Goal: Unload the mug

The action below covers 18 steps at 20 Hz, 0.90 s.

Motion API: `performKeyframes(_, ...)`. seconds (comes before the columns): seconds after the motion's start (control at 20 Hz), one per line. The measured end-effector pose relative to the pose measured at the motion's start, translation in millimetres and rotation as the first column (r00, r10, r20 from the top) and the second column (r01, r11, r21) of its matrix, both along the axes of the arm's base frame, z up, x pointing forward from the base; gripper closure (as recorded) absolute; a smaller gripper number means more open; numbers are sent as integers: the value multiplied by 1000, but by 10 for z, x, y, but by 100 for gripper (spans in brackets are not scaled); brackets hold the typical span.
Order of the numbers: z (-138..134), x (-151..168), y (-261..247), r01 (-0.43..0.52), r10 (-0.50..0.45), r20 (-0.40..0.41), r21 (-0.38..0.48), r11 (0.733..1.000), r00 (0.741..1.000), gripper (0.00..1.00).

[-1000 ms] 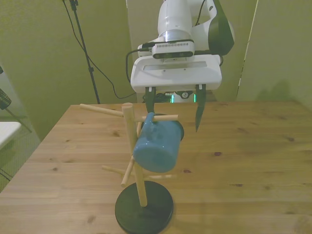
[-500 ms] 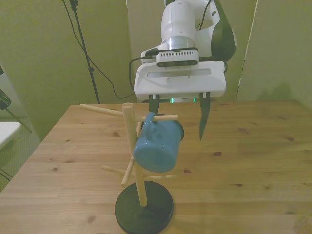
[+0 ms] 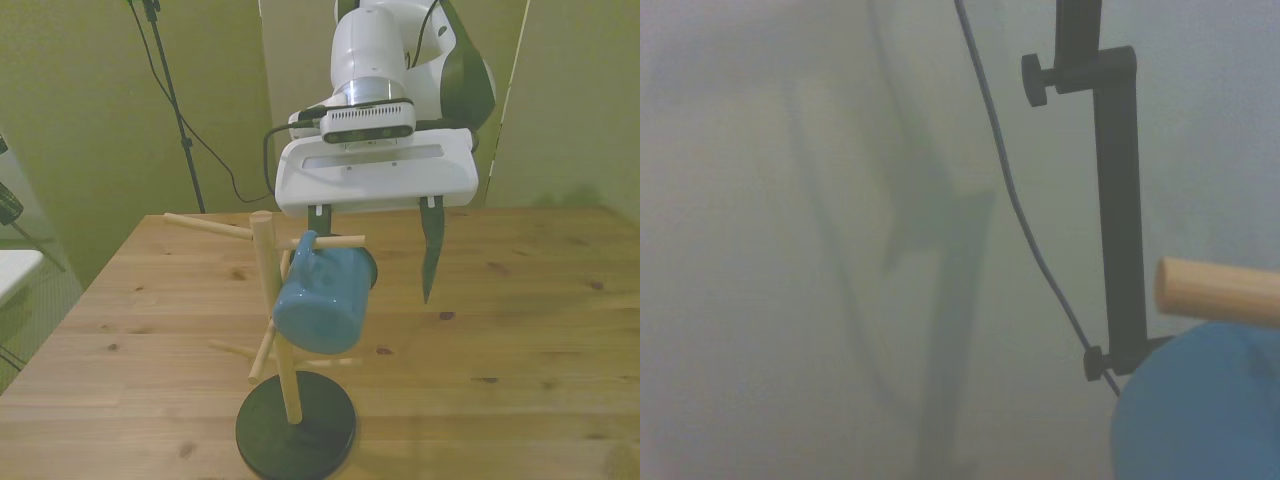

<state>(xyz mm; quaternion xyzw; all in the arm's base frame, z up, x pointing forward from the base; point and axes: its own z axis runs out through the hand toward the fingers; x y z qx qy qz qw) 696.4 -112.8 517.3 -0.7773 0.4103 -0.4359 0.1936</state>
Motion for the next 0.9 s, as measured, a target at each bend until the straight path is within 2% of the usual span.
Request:
performKeyframes(0.05,-8,20,-11,1,-1,1,1,1000,1000,100)
performKeyframes(0.9,-37,54,-33,-4,4,3,25,1000,1000,100)
